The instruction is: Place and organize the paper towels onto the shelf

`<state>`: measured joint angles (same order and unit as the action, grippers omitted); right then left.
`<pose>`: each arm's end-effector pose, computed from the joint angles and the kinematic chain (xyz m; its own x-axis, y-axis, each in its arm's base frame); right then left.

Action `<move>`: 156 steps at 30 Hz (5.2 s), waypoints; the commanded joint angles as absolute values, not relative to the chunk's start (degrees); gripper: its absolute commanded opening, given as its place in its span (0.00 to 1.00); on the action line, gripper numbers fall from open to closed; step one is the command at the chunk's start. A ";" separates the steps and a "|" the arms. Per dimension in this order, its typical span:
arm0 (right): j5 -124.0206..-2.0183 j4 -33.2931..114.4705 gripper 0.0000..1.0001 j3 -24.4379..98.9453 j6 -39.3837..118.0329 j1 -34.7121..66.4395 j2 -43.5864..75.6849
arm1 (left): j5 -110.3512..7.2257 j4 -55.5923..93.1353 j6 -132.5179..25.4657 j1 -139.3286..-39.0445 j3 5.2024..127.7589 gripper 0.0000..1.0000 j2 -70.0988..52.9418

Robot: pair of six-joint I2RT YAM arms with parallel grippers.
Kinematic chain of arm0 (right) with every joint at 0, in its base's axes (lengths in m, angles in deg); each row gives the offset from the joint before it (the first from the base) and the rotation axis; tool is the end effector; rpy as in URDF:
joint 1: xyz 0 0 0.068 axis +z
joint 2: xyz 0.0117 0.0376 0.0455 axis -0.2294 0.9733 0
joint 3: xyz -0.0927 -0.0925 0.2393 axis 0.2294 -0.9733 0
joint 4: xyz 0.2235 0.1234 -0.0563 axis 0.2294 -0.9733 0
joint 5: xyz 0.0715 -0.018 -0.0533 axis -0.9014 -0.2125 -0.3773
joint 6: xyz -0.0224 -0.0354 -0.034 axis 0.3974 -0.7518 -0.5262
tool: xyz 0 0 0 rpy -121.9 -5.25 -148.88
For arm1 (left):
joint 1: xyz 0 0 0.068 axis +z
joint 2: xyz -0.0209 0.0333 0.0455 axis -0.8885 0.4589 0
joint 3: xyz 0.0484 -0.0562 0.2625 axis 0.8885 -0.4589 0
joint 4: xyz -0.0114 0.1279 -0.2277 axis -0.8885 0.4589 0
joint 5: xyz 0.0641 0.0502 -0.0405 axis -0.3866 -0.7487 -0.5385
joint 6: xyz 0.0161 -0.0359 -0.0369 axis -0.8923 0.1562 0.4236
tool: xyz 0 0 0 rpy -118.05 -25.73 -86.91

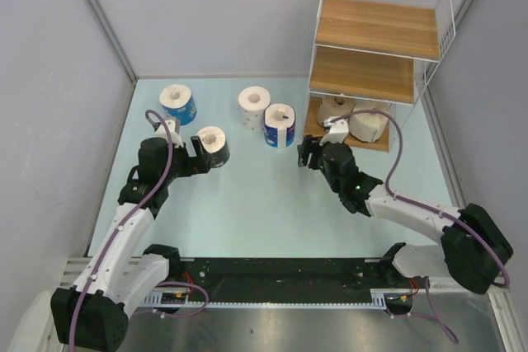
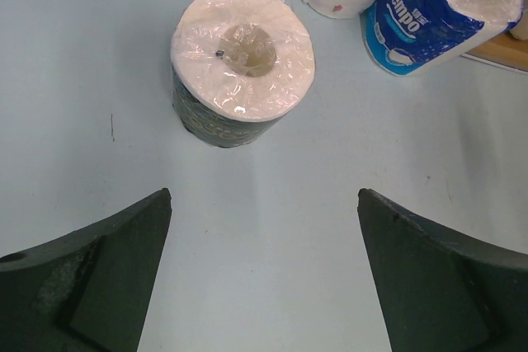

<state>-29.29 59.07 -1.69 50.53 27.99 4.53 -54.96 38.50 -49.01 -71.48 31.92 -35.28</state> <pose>0.2122 0.1653 0.2508 -0.2693 0.1333 -0.9538 -0.1994 0.9612 0.1906 0.1909 -0.0326 0.2709 -0.5190 -0.1993 -0.8312 0.0852 0.9555 -0.2823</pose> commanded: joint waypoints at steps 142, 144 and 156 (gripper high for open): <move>-75.51 83.90 0.63 -4.98 83.04 24.35 -2.89 | -13.24 -33.88 -2.79 -85.80 32.10 0.28 -9.02; -74.98 83.99 0.59 -5.16 83.31 24.27 -3.50 | -12.80 -33.97 -2.70 -85.98 32.28 0.29 -8.66; -70.15 78.81 0.39 -5.68 82.87 22.86 -9.04 | -12.54 -33.53 -2.35 -86.15 30.79 0.71 -8.49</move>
